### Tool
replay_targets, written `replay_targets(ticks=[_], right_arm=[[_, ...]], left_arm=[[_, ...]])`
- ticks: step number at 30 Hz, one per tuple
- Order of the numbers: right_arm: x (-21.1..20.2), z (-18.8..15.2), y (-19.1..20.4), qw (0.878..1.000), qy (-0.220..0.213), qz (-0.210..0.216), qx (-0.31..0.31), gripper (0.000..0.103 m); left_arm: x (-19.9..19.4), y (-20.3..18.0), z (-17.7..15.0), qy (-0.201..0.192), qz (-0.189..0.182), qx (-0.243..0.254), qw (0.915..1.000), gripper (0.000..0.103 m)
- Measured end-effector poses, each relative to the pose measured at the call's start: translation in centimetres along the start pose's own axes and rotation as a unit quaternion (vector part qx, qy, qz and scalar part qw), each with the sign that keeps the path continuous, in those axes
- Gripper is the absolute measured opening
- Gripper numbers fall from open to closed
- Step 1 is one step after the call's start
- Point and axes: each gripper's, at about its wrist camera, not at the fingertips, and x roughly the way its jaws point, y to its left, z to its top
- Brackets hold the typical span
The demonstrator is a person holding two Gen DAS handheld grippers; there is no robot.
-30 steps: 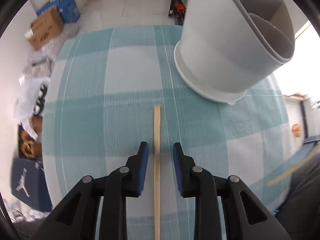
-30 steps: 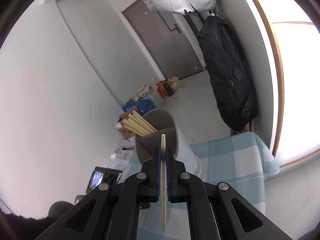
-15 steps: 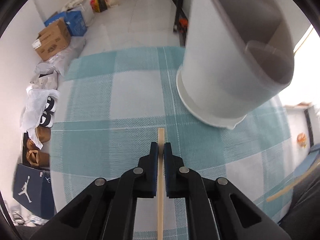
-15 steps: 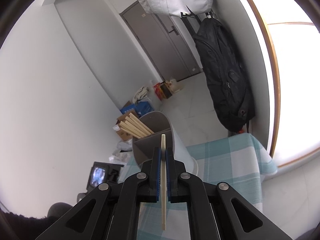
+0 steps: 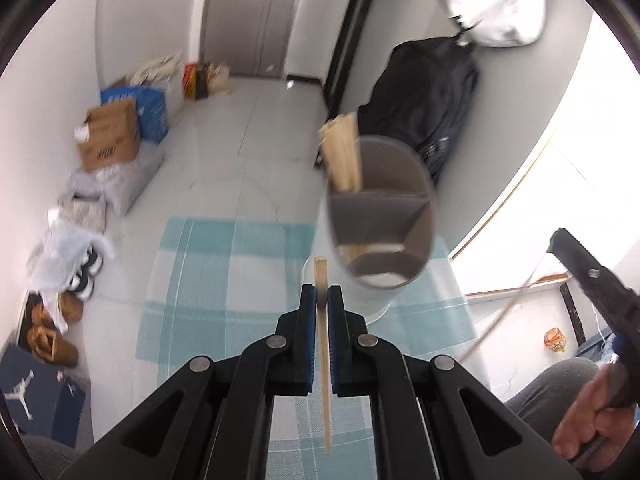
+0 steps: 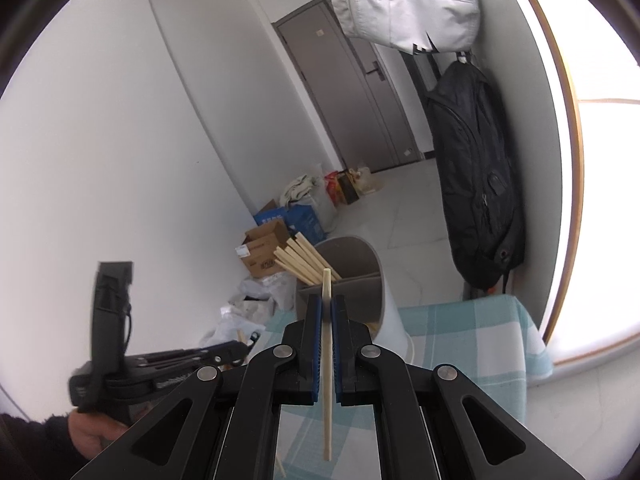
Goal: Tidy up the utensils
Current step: 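Raise both held chopsticks upright above the white utensil holder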
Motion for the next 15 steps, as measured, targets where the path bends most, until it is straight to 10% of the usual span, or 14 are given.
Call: replay_targets(ticks=[15], right_arm=[[-0.3,7.6,3.7,0.996,-0.042,0.003,-0.080,0.004]], left_arm=[[-6.0,-2.3,7.4,-0.101,-0.057,-0.002,0.9932,0.001]])
